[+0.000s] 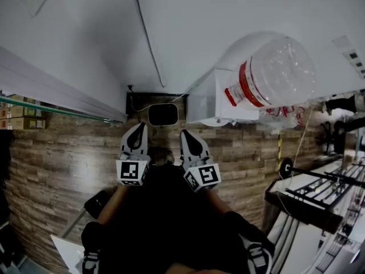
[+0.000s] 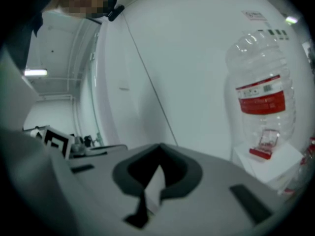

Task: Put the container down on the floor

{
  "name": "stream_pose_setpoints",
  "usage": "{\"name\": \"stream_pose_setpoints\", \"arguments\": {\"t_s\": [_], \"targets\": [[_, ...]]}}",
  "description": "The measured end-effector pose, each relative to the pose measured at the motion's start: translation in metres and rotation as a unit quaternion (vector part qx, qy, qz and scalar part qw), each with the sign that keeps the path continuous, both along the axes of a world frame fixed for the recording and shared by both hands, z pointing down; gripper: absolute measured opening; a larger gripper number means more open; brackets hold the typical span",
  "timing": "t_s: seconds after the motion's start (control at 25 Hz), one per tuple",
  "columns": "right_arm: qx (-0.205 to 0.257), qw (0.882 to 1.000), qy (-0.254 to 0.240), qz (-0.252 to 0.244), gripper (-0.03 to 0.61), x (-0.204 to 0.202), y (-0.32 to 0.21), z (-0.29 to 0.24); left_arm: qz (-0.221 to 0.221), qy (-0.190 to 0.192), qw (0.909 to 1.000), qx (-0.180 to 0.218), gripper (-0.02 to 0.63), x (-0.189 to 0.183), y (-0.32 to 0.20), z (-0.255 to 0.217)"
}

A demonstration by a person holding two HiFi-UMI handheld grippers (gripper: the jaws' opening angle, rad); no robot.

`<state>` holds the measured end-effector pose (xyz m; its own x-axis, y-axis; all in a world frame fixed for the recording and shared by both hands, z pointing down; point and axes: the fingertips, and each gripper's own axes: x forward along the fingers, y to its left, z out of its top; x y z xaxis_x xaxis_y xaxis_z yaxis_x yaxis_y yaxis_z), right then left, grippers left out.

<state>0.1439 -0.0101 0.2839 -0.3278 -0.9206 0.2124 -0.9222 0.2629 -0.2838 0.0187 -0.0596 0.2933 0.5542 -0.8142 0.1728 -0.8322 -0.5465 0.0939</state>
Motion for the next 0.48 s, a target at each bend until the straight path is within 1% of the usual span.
{"name": "stream_pose_setpoints", "arguments": {"t_s": [0.12, 0.24, 0.48], "targets": [[-0.002, 1.000, -0.003, 0.005, 0.033, -0.0010, -0.0010, -0.0010, -0.002, 0.007, 0.9999, -0.009, 0.028, -0.0019, -0.0008, 0.0000], [-0.006, 1.000, -0.003, 0.006, 0.032, -0.0021, -0.0014, 0.0011, 0.001, 0.004, 1.0000, -0.003, 0.028, -0.0041, -0.0024, 0.0028], [-0.009, 1.000, -0.002, 0.002, 0.033, -0.0102, -0.0023, 0.0016, 0.001, 0.007, 0.9999, -0.008, 0.028, -0.0099, -0.0028, 0.0052]]}}
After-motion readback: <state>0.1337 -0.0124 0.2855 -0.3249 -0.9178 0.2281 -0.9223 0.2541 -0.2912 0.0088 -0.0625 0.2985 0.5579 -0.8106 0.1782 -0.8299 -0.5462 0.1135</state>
